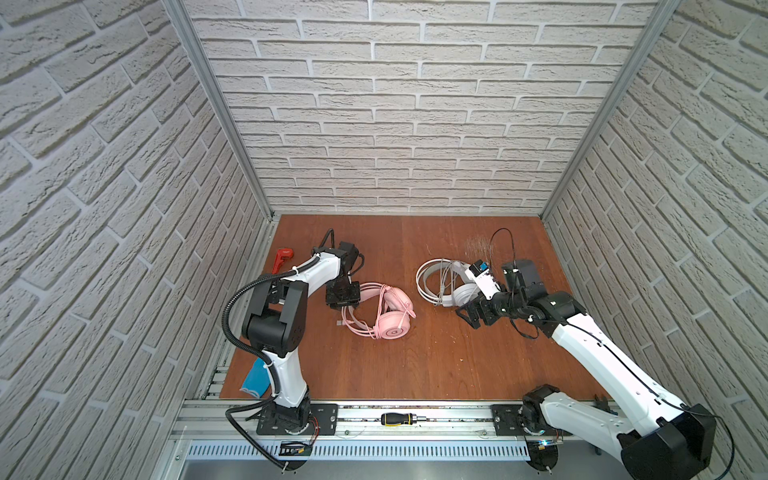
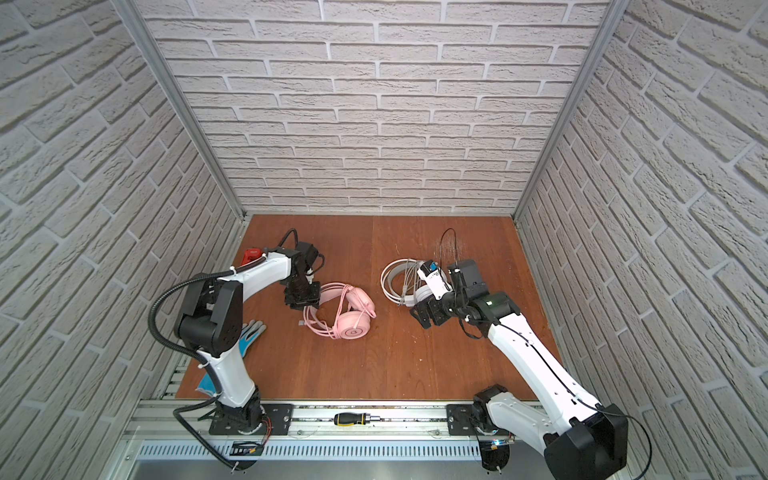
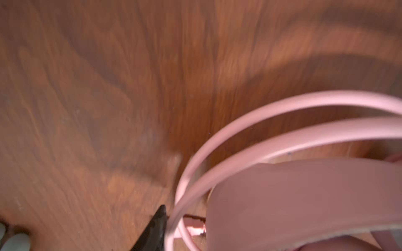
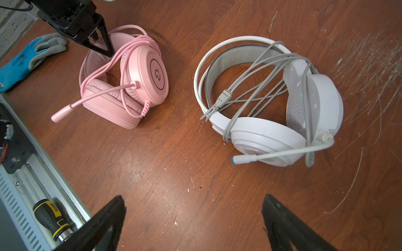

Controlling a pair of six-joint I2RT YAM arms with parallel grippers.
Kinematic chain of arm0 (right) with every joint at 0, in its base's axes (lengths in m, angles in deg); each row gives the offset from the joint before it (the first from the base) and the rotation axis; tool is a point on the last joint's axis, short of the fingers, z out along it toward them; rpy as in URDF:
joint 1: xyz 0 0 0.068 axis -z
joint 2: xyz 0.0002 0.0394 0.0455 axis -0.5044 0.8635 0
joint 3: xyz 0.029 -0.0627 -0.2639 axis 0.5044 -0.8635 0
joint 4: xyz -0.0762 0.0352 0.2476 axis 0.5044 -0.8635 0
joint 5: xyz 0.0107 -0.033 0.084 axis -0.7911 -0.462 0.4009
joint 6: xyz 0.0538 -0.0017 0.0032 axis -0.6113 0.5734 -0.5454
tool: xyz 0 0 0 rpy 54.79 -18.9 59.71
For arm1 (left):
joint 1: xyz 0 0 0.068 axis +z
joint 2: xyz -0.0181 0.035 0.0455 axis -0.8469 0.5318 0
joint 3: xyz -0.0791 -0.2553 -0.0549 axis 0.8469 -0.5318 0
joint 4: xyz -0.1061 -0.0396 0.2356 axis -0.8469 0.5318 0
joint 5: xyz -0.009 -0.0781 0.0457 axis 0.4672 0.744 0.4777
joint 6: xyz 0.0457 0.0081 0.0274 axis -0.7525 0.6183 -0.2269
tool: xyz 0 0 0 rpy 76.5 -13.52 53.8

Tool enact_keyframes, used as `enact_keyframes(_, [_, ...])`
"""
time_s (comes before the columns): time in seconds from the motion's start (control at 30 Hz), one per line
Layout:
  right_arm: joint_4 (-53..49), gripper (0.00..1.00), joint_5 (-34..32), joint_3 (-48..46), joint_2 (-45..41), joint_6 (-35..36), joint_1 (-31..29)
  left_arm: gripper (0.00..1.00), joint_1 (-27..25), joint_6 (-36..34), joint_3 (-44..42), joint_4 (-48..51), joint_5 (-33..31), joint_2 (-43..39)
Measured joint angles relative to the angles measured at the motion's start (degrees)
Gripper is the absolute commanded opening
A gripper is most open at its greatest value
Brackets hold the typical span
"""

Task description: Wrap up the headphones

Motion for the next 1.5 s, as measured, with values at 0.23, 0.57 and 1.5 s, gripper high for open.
enact_keyframes(0.23, [0.0, 1.00, -2.5, 0.0, 0.0, -0.1, 0.0, 0.37, 0.7, -0.9, 4.4, 0.5, -0.9, 3.5])
enact_keyframes(0.57, [-0.1, 0.99, -6.0, 0.0, 2.0, -1.4, 0.2, 0.36, 2.4, -2.6, 11.6, 1.3, -0.9, 8.6])
enact_keyframes(1.5, [5.5, 1.00, -4.5, -2.8, 0.0, -7.1, 11.1, 0.56, 7.0, -6.3, 26.6, 3.3, -1.7, 17.0])
